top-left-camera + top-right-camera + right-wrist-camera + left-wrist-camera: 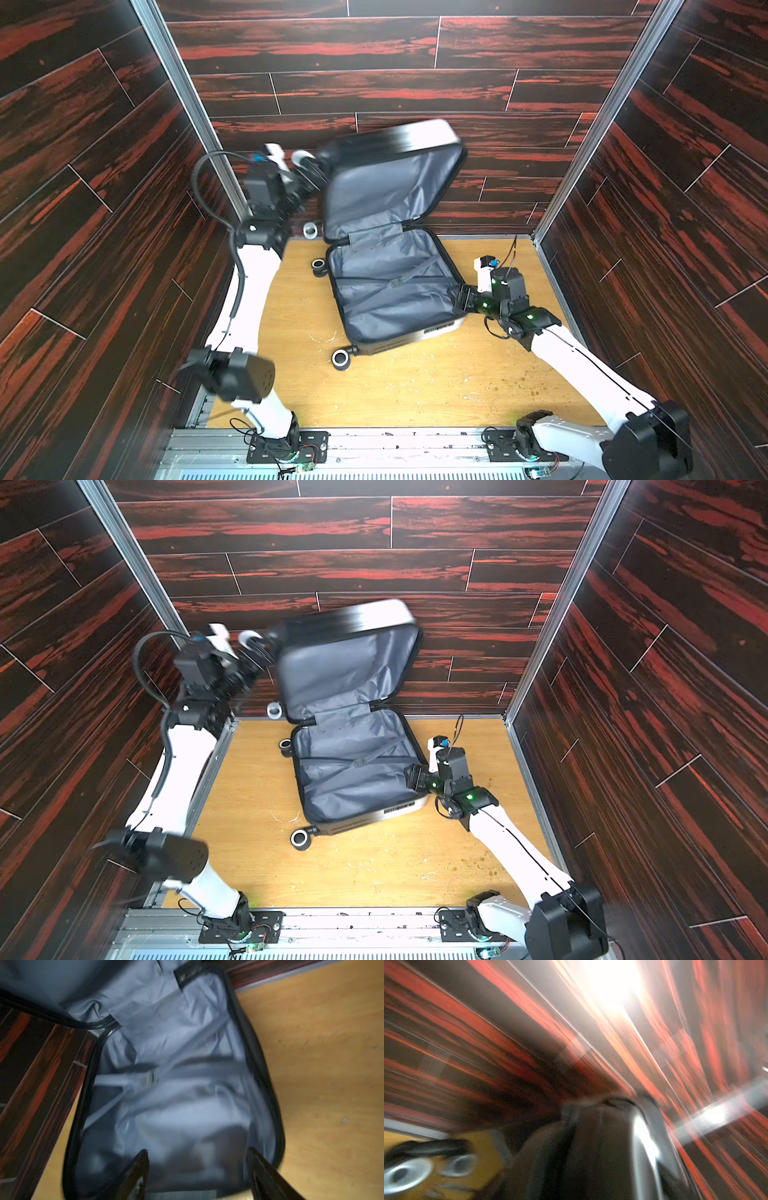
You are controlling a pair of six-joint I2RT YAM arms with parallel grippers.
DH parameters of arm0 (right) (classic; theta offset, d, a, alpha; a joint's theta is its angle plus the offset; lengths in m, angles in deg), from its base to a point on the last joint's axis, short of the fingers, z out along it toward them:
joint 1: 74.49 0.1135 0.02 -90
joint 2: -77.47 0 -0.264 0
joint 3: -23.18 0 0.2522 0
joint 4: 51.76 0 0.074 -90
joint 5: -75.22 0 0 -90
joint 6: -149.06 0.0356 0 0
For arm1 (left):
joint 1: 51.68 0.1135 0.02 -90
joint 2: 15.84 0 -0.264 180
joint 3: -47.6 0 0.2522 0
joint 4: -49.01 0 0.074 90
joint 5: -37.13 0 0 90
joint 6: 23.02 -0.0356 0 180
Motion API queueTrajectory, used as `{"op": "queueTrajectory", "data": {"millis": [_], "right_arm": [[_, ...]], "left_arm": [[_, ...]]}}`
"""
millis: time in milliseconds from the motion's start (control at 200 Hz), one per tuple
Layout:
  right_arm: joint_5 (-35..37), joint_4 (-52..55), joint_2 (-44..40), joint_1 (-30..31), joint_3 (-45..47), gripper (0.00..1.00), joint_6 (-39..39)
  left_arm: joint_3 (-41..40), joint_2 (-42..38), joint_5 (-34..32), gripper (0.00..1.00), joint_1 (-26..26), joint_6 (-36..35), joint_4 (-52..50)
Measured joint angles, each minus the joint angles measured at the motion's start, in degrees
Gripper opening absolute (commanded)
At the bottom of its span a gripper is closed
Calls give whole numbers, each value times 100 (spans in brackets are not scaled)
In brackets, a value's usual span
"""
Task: Open the suitcase zippers
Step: Open the suitcase at the center of the board.
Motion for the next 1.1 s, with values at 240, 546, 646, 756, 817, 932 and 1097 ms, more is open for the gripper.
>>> {"op": "queueTrajectory", "data": {"millis": [240, 546, 646, 756, 817, 932, 1097], "right_arm": [[514, 7, 1224, -24, -1064, 78, -334], [-133, 177, 2564, -216, -2695, 79, -472], [-348, 251, 2732, -343, -2833, 79, -433], [-551, 522, 3012, -463, -3298, 79, -420], [-699, 612, 3217, -516, -3703, 79, -398], [-1036, 691, 3617, -643, -4551, 79, -286], [-1727, 763, 4468, -916, -6131, 79, -31]], "left_arm": [[981, 1344, -933, 100, 463, 275, -422], [1248, 1296, -828, 100, 308, -37, -680], [1325, 1296, -765, 100, 282, -33, -758], [1574, 1298, -706, 100, 273, -50, -984], [1705, 1296, -699, 100, 247, -59, -1060], [1930, 1294, -765, 100, 216, -107, -1226], [2190, 1237, -776, 100, 201, -125, -1244]]}}
